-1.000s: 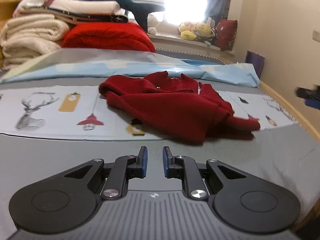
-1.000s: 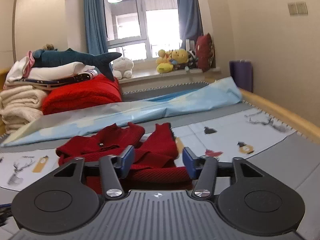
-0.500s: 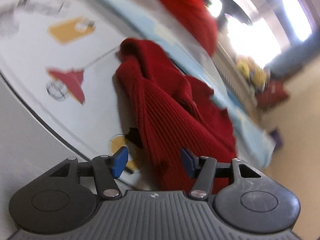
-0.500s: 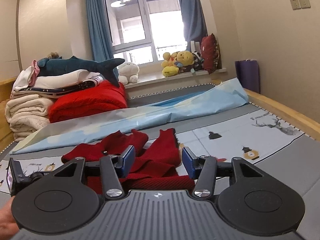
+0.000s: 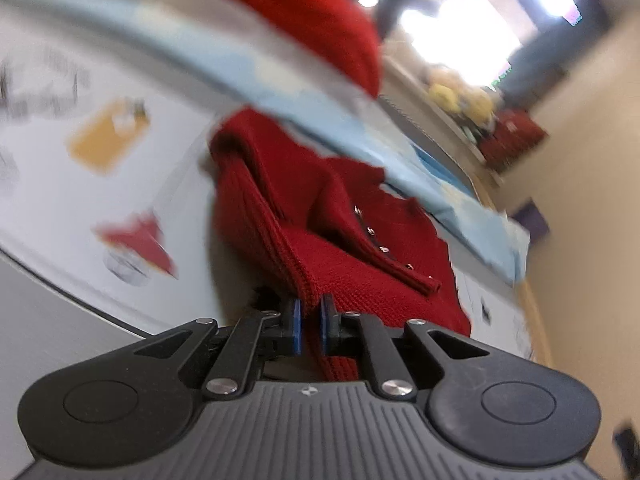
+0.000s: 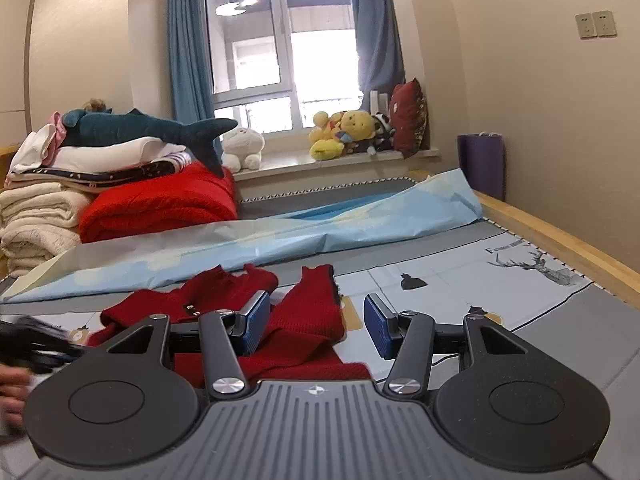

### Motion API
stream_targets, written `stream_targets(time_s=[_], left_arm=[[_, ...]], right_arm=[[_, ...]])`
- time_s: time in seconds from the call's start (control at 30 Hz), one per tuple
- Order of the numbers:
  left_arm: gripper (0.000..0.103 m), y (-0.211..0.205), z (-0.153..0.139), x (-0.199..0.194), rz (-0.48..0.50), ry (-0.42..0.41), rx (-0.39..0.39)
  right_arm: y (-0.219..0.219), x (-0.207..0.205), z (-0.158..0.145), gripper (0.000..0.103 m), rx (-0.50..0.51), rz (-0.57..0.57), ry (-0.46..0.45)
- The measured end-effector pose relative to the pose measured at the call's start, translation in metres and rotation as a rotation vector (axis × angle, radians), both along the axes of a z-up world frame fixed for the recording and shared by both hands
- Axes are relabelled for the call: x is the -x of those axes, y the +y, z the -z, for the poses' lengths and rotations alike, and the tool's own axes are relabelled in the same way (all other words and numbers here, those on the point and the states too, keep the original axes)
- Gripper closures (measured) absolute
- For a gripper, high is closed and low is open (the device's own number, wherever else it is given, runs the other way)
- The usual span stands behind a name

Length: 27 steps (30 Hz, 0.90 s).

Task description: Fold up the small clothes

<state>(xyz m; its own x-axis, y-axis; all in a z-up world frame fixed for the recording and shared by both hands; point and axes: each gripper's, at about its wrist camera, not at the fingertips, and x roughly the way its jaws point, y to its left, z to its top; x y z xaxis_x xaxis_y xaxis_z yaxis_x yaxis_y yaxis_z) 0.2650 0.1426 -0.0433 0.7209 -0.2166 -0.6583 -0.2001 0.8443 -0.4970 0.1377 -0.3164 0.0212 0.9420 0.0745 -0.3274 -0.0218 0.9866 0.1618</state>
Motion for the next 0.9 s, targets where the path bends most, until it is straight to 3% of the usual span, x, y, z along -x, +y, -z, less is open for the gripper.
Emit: stream_targets(time_s=[0.1, 0.17, 0.2, 0.23, 0.3, 0.33, 0.37, 0.43, 0.5, 0.57, 0.63, 0.73, 0.83, 0.9], left_arm=[[0.095, 0.038, -0.031, 0.037, 0.036, 0.010, -0.138], [0.095, 0.061, -0.041, 0.059, 0.072, 0.066, -0.269], [0.095, 0.069, -0.041, 0.066, 0.093, 0.101, -0.317], [0.103, 0.076, -0.040, 0.073, 0.102, 0.137, -0.361], [0.103, 0.090, -0.036, 0.084, 0.084, 0.187, -0.494], [0.103, 0.098, -0.034, 0.091, 0.073, 0.185, -0.510], [0.102, 0.110, -0.031, 0.097, 0.050, 0.173, -0.465], [0.099, 0.133, -0.019, 0.110, 0.002, 0.154, -0.289], [0.095, 0.143, -0.002, 0.109, 0.020, 0.250, -0.151], [0.073, 0.148, 0.006, 0.106, 0.061, 0.273, -0.072], [0.055, 0.149, 0.008, 0.102, 0.090, 0.276, -0.030], [0.053, 0.143, 0.029, 0.104, 0.134, 0.358, -0.017], [0.053, 0.137, 0.045, 0.103, 0.155, 0.404, -0.033], [0.051, 0.135, 0.050, 0.100, 0.166, 0.415, -0.054]], right_arm=[[0.003, 0.000, 0.005, 0.049, 0.002, 0.015, 0.024], [0.003, 0.000, 0.005, 0.049, -0.015, 0.017, 0.028], [0.004, 0.000, 0.006, 0.049, -0.005, 0.019, 0.032], [0.005, 0.000, 0.007, 0.049, 0.006, 0.020, 0.040], [0.006, -0.005, 0.012, 0.049, 0.002, 0.020, 0.069], [0.006, -0.008, 0.014, 0.049, -0.002, 0.018, 0.085], [0.008, -0.013, 0.018, 0.049, 0.000, 0.012, 0.102], [0.012, -0.028, 0.027, 0.049, 0.016, -0.012, 0.156], [0.018, -0.046, 0.040, 0.048, 0.016, -0.038, 0.225], [0.024, -0.063, 0.055, 0.048, 0.004, -0.080, 0.311], [0.033, -0.081, 0.072, 0.048, 0.005, -0.127, 0.409], [0.045, -0.099, 0.096, 0.045, 0.052, -0.175, 0.512], [0.055, -0.112, 0.122, 0.041, 0.165, -0.166, 0.604], [0.055, -0.118, 0.139, 0.041, 0.179, -0.172, 0.665]])
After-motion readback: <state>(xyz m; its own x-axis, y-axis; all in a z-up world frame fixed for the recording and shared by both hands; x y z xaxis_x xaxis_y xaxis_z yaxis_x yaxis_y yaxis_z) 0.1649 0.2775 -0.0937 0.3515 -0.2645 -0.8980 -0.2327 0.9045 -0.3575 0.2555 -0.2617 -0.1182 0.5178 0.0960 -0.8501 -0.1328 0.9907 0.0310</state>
